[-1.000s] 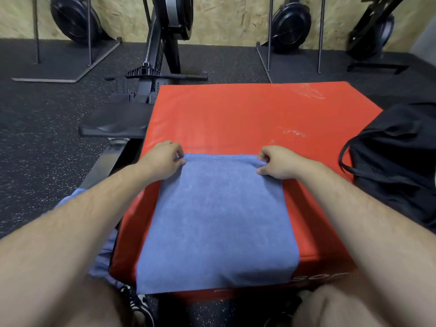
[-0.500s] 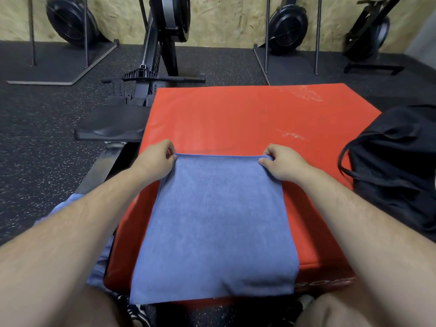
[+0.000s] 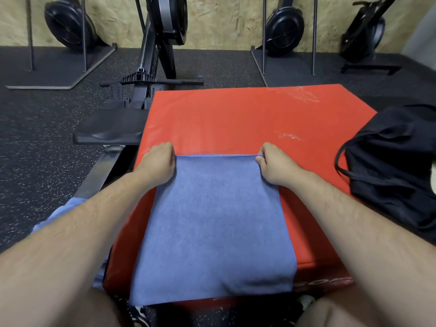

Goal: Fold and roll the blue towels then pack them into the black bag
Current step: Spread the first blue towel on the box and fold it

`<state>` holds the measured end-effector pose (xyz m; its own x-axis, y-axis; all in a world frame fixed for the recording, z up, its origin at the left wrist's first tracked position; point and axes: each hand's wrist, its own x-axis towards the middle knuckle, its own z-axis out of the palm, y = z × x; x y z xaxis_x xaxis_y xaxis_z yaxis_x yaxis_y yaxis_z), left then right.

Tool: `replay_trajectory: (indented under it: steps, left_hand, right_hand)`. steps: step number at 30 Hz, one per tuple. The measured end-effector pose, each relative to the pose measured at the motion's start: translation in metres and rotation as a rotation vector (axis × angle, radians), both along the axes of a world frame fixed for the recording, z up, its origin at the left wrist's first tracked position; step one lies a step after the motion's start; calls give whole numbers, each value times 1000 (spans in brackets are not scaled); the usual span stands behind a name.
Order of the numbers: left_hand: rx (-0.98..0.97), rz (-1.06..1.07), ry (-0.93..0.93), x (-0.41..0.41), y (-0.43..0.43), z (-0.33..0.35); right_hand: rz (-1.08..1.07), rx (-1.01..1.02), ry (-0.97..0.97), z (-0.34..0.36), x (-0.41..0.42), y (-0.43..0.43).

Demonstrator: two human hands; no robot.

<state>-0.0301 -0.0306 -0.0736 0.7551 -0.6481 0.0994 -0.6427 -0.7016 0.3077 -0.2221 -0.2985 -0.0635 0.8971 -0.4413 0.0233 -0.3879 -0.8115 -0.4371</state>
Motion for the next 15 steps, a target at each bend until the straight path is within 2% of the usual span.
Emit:
replay_trajectory:
  steps: [3, 9, 15]
  left_hand:
    - [-92, 15, 61, -1, 4, 7]
    - [-335, 3, 60, -9, 22, 33]
    - [-416, 15, 96, -40, 53, 63]
  right_hand:
    - [-28, 95, -79, 15, -6, -3]
    - [-83, 202, -237, 45, -23, -3]
    - [-43, 243, -268, 74, -56, 11]
